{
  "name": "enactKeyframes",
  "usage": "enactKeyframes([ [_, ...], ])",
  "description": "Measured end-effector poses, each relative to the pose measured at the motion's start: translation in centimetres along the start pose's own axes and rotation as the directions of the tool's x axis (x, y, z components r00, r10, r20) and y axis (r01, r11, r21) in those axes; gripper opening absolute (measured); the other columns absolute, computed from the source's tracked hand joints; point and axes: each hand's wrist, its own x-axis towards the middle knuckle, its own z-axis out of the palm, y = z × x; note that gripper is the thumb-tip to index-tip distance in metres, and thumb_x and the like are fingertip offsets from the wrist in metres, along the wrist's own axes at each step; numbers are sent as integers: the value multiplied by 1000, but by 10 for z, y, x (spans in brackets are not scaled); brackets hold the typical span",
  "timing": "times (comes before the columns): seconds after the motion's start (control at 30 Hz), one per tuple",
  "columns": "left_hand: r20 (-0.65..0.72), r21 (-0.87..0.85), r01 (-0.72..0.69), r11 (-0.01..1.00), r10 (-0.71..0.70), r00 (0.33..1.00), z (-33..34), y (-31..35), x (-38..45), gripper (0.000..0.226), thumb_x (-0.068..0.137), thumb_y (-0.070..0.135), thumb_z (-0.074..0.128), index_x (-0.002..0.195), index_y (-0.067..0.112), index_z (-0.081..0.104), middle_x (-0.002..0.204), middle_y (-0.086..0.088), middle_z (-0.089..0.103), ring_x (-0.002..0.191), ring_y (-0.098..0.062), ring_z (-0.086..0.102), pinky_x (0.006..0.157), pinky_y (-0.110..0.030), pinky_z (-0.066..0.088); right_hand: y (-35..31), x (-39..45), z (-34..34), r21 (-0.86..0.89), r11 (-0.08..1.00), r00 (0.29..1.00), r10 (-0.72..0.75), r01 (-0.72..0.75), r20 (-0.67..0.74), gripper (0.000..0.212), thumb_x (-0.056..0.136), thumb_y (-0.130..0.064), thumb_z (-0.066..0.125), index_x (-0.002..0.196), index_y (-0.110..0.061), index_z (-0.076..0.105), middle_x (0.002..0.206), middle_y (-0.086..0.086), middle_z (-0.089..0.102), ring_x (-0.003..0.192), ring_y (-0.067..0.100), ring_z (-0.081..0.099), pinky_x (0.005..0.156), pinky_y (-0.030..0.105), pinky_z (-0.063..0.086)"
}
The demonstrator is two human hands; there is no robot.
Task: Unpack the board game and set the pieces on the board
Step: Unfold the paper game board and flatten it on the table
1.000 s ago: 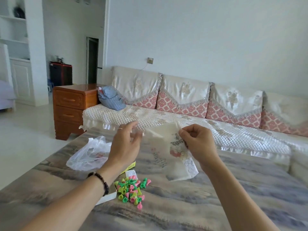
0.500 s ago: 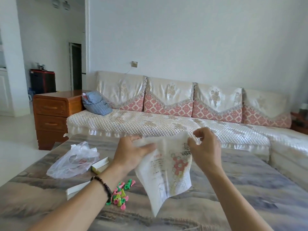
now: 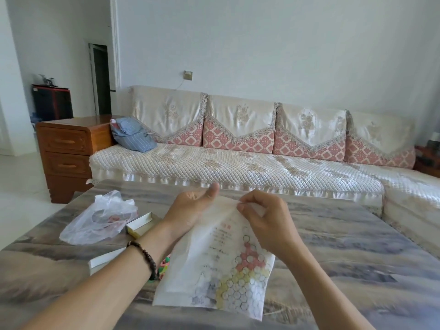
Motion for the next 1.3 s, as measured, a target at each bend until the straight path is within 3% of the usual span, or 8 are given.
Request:
enactKeyframes([
  [0.1, -175, 52, 43, 998, -33, 984, -4, -9, 6, 66, 90, 66, 31, 64, 13, 60, 61, -3, 57, 55, -14, 55, 56, -20, 41, 16, 6, 2, 74, 993, 988, 100, -92, -118, 11, 85, -16, 68, 80, -24, 72, 88, -13, 65, 81, -1, 59, 68, 14, 42],
  [0.23, -296, 17, -35, 999, 38, 954, -15, -30, 15, 51, 87, 54, 59, 67, 8, 49, 62, -9, 40, 57, -19, 39, 52, -25, 30, 36, 12, -6, 249, 946, 972, 227, -206, -60, 19, 86, -9, 66, 79, -26, 72, 114, -8, 58, 108, 11, 55, 87, 32, 49],
  [0.4, -449, 167, -50, 985, 121, 885, -27, -48, 26, 41, 93, 35, 60, 58, 15, 50, 39, 11, 39, 44, -8, 36, 48, -24, 29, 46, 14, -23, 275, 902, 943, 318, -332, 96, 40, 77, 22, 45, 69, -11, 68, 81, 1, 68, 75, 25, 61, 61, 34, 52],
  [0.53, -437, 271, -63, 960, 182, 881, -35, -57, 35, 39, 94, 32, 59, 61, 11, 52, 43, 9, 40, 46, -9, 39, 50, -26, 30, 47, 24, -28, 308, 817, 872, 472, -488, 131, 25, 87, -8, 53, 74, -3, 74, 87, 14, 73, 79, 30, 66, 80, 42, 55],
  [0.73, -369, 317, -100, 943, 220, 903, -38, -56, 42, 21, 92, 26, 62, 73, 17, 68, 72, 7, 65, 73, -10, 58, 62, -25, 40, 47, 32, -36, -65, 945, 915, 328, -322, 234, 18, 83, -5, 69, 98, -13, 65, 67, 9, 56, 57, 18, 50, 58, 29, 44],
  [1.0, -273, 336, -119, 934, 218, 937, -25, -63, 41, 12, 87, 27, 68, 80, 18, 66, 90, 8, 67, 94, -11, 61, 74, -25, 45, 46, 28, -37, -76, 957, 910, 291, -281, 295, 21, 75, -20, 80, 63, -8, 66, 56, 0, 62, 52, 13, 51, 55, 29, 45],
  [1.17, -258, 669, -276, 690, 565, 784, 12, -54, 24, 19, 83, 34, 70, 87, 17, 63, 89, 5, 55, 85, -13, 52, 70, -32, 45, 46, 16, -38, -26, 973, 933, 227, -229, 279, 31, 67, -26, 84, 56, -14, 58, 48, -7, 50, 46, 10, 40, 48, 23, 37],
  [1.3, -6, 249, 12, 968, -10, 1000, 53, -30, 15, 54, 85, 53, 63, 73, 0, 68, 64, -10, 69, 52, -21, 65, 52, -29, 51, 46, 6, -38, 49, 980, 937, 170, -194, 305, 29, 65, -34, 83, 59, -13, 63, 54, 7, 55, 51, 17, 42, 52, 31, 37],
])
